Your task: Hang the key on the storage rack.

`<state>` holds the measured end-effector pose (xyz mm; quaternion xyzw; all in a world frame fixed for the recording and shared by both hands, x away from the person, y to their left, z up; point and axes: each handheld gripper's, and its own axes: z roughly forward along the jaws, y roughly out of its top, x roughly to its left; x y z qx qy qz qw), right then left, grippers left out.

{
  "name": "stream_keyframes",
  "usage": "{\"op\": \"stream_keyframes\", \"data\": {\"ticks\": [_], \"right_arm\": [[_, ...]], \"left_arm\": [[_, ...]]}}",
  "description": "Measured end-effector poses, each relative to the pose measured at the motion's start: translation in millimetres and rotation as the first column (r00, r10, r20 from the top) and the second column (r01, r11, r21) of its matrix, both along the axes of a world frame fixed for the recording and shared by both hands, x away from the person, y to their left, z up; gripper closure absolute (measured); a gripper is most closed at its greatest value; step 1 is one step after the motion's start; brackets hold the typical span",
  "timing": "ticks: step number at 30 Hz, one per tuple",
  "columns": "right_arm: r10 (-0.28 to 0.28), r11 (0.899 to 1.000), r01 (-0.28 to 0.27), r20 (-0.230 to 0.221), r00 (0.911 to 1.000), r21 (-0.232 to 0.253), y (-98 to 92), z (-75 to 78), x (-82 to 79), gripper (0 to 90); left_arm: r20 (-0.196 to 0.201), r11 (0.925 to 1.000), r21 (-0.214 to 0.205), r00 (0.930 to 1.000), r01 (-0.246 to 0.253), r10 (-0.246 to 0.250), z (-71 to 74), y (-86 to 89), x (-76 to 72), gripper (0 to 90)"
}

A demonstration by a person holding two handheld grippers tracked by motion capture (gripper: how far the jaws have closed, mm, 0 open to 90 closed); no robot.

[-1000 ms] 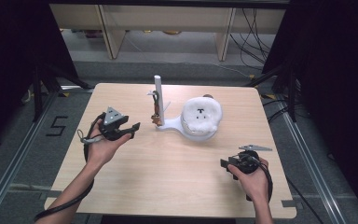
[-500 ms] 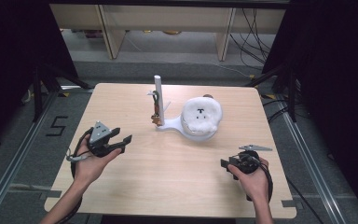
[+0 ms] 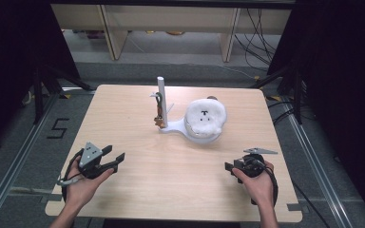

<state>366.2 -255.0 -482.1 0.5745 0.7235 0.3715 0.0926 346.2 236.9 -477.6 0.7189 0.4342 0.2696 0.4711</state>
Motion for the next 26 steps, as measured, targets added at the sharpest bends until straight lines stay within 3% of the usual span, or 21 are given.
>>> {"op": "stream_keyframes", "data": {"ticks": [2, 3, 4, 7, 8, 11, 12, 18, 21, 22, 26], "right_arm": [[0.029, 0.999, -0.028, 0.025, 0.9993, -0.024, -2.9, -1.0, 1.0, 53.8], [0.029, 0.999, -0.028, 0.025, 0.9993, -0.024, -2.9, -1.0, 1.0, 53.8], [0.003, 1.0, -0.003, 0.01, 0.9999, -0.007, -0.3, -3.0, 0.6, 53.7], [0.006, 1.0, -0.006, 0.005, 1.0, 0.007, 0.3, -3.2, -0.3, 53.5], [0.001, 1.0, -0.001, 0.009, 1.0, -0.001, 0.6, -3.6, -0.1, 53.4], [0.001, 1.0, -0.001, 0.006, 1.0, -0.005, 1.1, -3.6, -0.1, 53.1], [0.019, 1.0, -0.019, 0.031, 0.9993, -0.008, 0.2, -5.1, 0.1, 52.9], [0.007, 1.0, -0.006, 0.029, 0.9996, -0.008, 2.0, -8.9, -1.7, 52.3], [0.012, 1.0, -0.012, 0.024, 0.9996, -0.015, 1.1, -9.1, -2.8, 51.3], [0.031, 1.0, -0.031, 0.043, 0.9986, 0.0, 0.2, -10.5, -2.1, 51.0], [0.022, 1.0, -0.022, 0.043, 0.9988, 0.002, 1.1, -11.0, -2.4, 50.5]], "left_arm": [[0.002, 0.9999, -0.008, 0.9999, -0.01, 0.01, -8.0, 3.7, -2.9, 40.6], [0.002, 0.9999, -0.008, 0.9999, -0.01, 0.01, -8.0, 3.7, -2.9, 40.6], [0.0, 0.9995, -0.013, 0.9996, -0.028, 0.028, -17.1, 6.8, -5.3, 40.5], [-0.004, 0.9991, -0.015, 0.9992, -0.041, 0.04, -26.3, 9.6, -6.6, 39.9], [-0.011, 0.999, -0.011, 0.999, -0.043, 0.043, -33.9, 12.6, -7.0, 39.5], [-0.009, 0.9986, 0.002, 0.9985, -0.054, 0.054, -38.5, 14.6, -7.7, 39.2], [0.012, 0.9988, -0.01, 0.9988, -0.048, 0.049, -42.1, 15.9, -7.3, 39.0], [0.04, 0.999, -0.012, 0.9982, -0.044, 0.044, -45.6, 15.4, -9.2, 38.7], [0.041, 0.9991, -0.002, 0.9982, -0.043, 0.043, -45.2, 14.4, -10.4, 38.6], [0.041, 0.9991, -0.002, 0.9982, -0.043, 0.043, -45.2, 14.4, -10.4, 38.6], [0.037, 0.9991, -0.004, 0.9985, -0.042, 0.042, -45.1, 13.6, -10.7, 38.5]]}}
